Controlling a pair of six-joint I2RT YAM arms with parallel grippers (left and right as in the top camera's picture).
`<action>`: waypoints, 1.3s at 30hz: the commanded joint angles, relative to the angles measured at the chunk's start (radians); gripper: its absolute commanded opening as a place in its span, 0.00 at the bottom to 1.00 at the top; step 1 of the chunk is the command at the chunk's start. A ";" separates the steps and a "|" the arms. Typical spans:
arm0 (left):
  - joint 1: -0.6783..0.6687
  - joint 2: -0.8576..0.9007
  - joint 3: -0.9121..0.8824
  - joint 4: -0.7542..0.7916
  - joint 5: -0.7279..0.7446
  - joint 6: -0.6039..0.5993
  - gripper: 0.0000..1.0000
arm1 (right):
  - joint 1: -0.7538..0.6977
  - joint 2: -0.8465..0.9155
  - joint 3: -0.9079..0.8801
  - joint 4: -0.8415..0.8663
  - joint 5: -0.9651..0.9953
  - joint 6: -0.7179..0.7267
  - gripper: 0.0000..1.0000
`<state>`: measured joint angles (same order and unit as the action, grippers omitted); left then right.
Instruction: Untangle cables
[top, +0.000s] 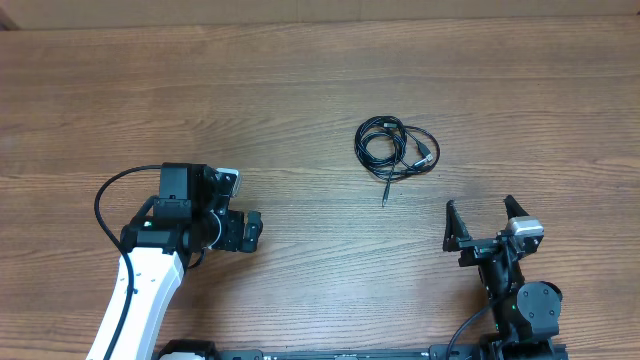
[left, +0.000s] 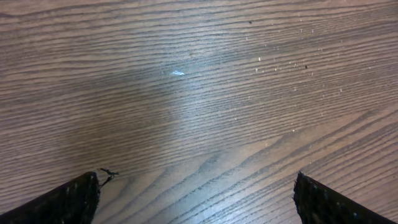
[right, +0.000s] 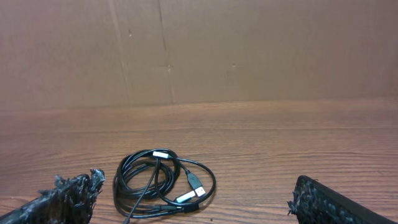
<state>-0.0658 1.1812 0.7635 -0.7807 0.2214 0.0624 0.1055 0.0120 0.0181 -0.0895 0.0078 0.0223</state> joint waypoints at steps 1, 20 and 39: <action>-0.007 0.001 0.040 -0.009 0.015 0.005 0.99 | -0.003 -0.009 -0.010 0.006 0.009 -0.005 1.00; -0.007 0.002 0.073 -0.035 0.014 -0.059 1.00 | -0.003 -0.009 -0.010 0.006 0.009 -0.005 1.00; -0.007 0.002 0.073 -0.034 0.004 -0.058 1.00 | -0.003 -0.009 -0.010 0.006 0.009 -0.005 1.00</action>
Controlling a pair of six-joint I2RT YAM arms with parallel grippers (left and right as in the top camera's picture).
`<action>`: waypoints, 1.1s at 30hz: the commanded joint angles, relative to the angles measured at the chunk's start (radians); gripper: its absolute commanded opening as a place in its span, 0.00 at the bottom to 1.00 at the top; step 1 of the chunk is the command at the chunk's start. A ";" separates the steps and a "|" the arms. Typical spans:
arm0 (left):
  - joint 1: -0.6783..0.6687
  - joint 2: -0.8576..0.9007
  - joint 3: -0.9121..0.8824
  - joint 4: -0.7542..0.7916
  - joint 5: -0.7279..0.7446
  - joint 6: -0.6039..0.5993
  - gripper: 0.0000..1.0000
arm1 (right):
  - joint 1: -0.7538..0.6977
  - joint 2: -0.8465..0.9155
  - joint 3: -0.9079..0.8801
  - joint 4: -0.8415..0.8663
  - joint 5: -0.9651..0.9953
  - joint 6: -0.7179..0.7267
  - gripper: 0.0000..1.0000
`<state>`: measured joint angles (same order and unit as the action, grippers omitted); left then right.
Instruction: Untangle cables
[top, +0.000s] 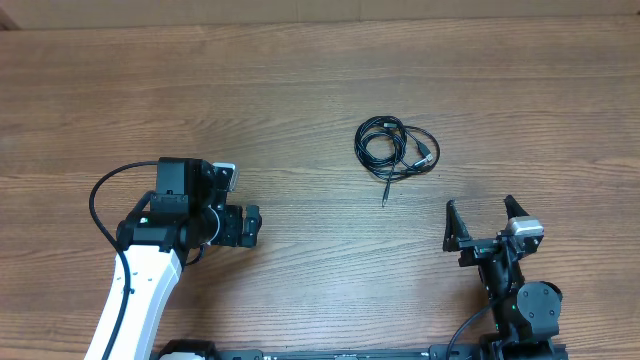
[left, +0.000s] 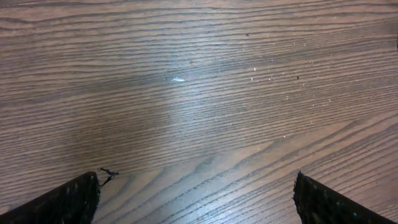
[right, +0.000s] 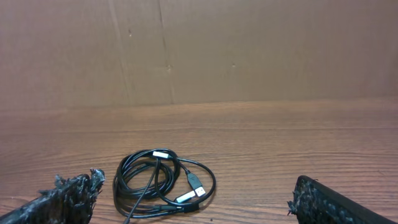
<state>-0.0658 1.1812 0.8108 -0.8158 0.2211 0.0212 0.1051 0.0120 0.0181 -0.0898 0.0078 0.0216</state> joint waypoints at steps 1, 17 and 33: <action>-0.007 0.002 0.026 0.002 0.004 -0.017 1.00 | -0.003 -0.009 -0.010 0.006 0.009 -0.004 1.00; -0.008 0.002 0.026 0.006 -0.019 -0.018 1.00 | -0.003 -0.009 -0.010 0.006 0.009 -0.004 1.00; -0.008 0.002 0.026 0.029 -0.018 -0.021 0.99 | -0.003 -0.009 -0.010 0.006 0.009 -0.004 1.00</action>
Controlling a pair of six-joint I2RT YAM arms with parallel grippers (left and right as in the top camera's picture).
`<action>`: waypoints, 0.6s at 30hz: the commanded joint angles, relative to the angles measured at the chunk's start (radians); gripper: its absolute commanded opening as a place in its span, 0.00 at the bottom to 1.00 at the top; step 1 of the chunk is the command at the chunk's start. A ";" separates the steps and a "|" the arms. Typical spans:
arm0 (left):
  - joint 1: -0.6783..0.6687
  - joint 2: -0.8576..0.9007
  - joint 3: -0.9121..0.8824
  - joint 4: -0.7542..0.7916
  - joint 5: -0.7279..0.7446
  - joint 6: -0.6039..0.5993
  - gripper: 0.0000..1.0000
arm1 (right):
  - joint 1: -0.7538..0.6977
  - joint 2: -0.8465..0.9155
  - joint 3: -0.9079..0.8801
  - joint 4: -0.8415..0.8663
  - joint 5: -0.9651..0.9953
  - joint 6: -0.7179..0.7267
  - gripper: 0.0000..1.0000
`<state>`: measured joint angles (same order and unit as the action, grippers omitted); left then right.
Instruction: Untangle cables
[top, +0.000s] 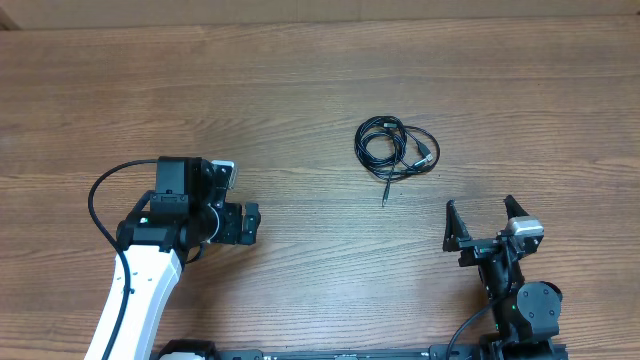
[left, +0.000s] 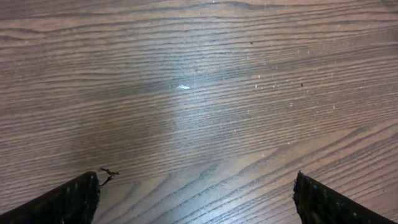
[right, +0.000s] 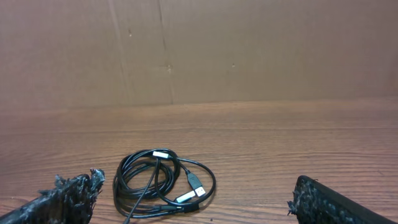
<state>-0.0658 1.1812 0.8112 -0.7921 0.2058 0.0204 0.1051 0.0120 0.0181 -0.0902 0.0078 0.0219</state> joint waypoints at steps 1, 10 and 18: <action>-0.007 0.002 0.026 0.010 -0.002 -0.021 1.00 | -0.003 -0.009 -0.010 0.006 0.009 -0.005 1.00; -0.007 0.002 0.026 0.034 -0.002 -0.021 1.00 | -0.003 -0.009 -0.010 0.006 0.009 -0.005 1.00; -0.008 0.002 0.026 0.046 0.000 -0.021 1.00 | -0.003 -0.009 -0.010 0.006 0.009 -0.005 1.00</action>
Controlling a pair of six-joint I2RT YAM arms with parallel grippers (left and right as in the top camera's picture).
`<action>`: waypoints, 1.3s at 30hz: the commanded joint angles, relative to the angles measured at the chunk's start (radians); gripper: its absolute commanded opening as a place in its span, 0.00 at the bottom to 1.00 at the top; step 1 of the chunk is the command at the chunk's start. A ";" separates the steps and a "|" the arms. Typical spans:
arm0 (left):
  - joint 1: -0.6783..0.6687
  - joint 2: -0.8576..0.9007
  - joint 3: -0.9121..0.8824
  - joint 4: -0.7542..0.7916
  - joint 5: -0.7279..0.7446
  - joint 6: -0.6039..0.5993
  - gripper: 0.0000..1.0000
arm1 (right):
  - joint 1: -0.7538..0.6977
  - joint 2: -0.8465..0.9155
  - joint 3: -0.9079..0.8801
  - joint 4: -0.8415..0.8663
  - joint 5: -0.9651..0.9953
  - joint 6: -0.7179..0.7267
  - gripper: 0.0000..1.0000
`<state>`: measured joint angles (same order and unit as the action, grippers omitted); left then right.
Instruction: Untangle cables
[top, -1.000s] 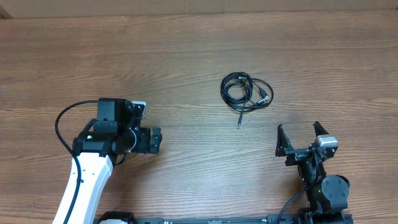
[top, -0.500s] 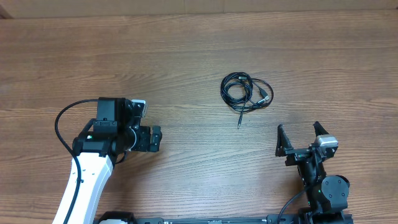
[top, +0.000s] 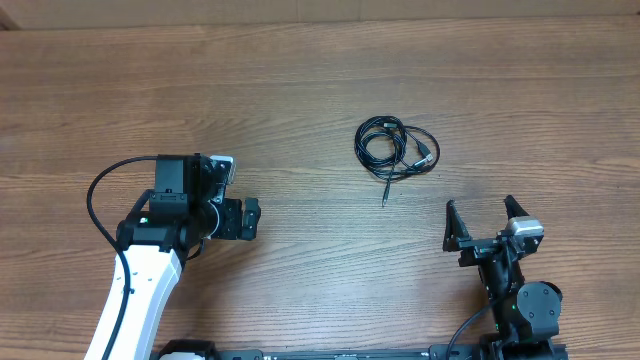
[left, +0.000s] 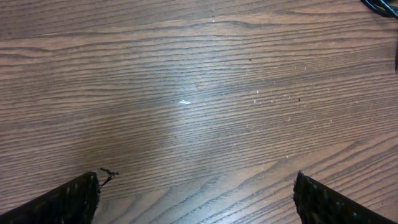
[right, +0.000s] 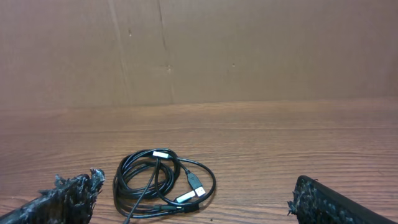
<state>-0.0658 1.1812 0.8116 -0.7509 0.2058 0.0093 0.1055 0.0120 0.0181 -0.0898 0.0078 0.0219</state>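
Observation:
A tangled bundle of black cables (top: 396, 146) with silver USB plugs lies on the wooden table, right of centre; one loose end trails toward the front. In the right wrist view the cable bundle (right: 163, 182) lies ahead of my open right gripper (right: 189, 202), nearer its left finger. That right gripper (top: 483, 218) rests at the front right of the table, apart from the cables. At the left of the table my left gripper (top: 252, 220) points right, far from the bundle. It stands open (left: 196, 199) over bare wood, with a sliver of black cable (left: 380, 5) at the top right corner.
A brown cardboard wall (right: 199, 50) stands behind the table's far edge. The wooden tabletop (top: 300, 90) stretches around the bundle. The white left arm (top: 135, 300) and its black loop of wiring (top: 100, 200) occupy the front left.
My left gripper has shifted slightly toward the back of the table, and a bit of black cable now shows at the top right of its wrist view. The right arm and bundle are unchanged.
Throughout, the cable bundle lay untouched right of centre and my right gripper stayed open and still at the front right. My left gripper stayed open at the left, inching toward the back from one moment to the following, until the cable's edge showed in its view.

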 joint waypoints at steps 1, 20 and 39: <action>-0.008 0.002 0.025 0.004 0.002 -0.010 1.00 | -0.003 -0.009 -0.010 0.006 0.009 -0.005 1.00; -0.011 0.002 0.025 0.007 0.024 -0.009 1.00 | -0.003 -0.009 -0.010 0.006 0.009 -0.005 1.00; -0.219 0.003 0.025 0.030 -0.060 -0.006 1.00 | -0.003 -0.009 -0.010 0.006 0.009 -0.005 1.00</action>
<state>-0.2642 1.1812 0.8120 -0.7269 0.1631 0.0063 0.1055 0.0116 0.0181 -0.0898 0.0078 0.0216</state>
